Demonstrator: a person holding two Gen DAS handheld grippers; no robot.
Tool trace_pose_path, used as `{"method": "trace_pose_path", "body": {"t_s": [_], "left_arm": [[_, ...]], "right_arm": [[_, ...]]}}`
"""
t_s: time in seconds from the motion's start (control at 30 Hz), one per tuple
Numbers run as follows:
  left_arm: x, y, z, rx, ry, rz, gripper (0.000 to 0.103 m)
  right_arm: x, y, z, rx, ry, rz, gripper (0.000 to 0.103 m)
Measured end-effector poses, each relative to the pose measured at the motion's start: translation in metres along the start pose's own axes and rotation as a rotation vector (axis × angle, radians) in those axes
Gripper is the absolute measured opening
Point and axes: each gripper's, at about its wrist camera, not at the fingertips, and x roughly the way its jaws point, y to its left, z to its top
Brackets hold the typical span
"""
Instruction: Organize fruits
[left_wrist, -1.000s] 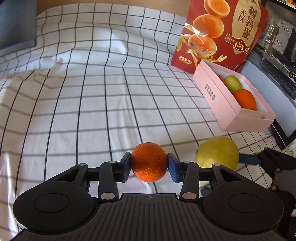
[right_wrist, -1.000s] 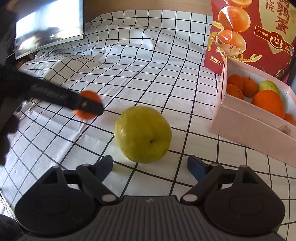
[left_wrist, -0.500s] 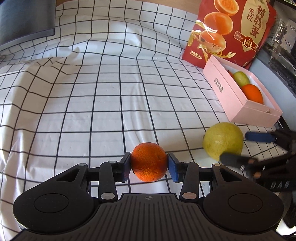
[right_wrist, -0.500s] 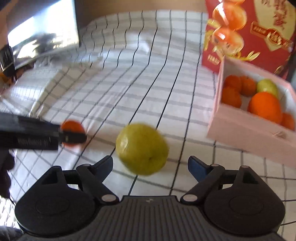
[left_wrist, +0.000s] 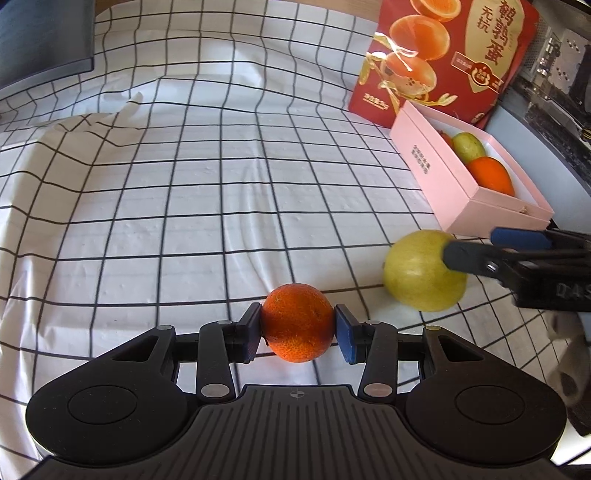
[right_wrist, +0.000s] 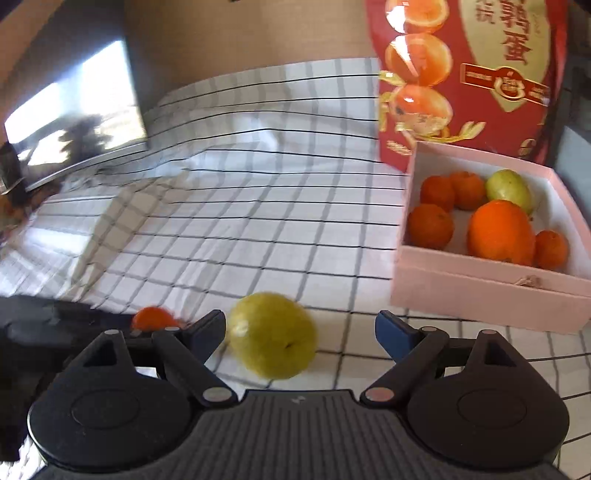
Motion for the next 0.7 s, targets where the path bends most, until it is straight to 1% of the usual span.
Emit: {"method": "trace_pose_path", "body": {"t_s": [0.03,0.1,0.33,0.47,0.53,0.7], "left_arm": [[0.0,-0.001,0.0,0.003,0.002,-0.006,0.047],[0.001,-0.004,-0.001,0.006,0.005,-0.016,0.047],[0.002,-0.003,0.0,0.002,0.013,-0.03,0.047],[0.001,-0.002,-0.001,-0.005,0.011,-0.034,0.047],[0.0,-0.001,-0.001,-0.007,0.012,-0.037,0.047],[-0.003,0.005,-0.003,-0.024,0.005,-0.028,0.047]], "right_arm": [[0.003,0.0,0.001,0.003,0.001,-0.022,0.089],[0.005,-0.002,0.001,0.012,0.003,-0.01,0.088],[-0.006,-0.006,-0.015,-0.034,0.038,0.041,0.088],[-0.016,-0.011,-0.024,-0.058,0.048,0.016,0.088],[-0.017,-0.012,-0.026,-0.075,0.051,0.004,0.087],[-0.012,0.001,-0.024,-0.11,0.051,0.065,0.086]]}}
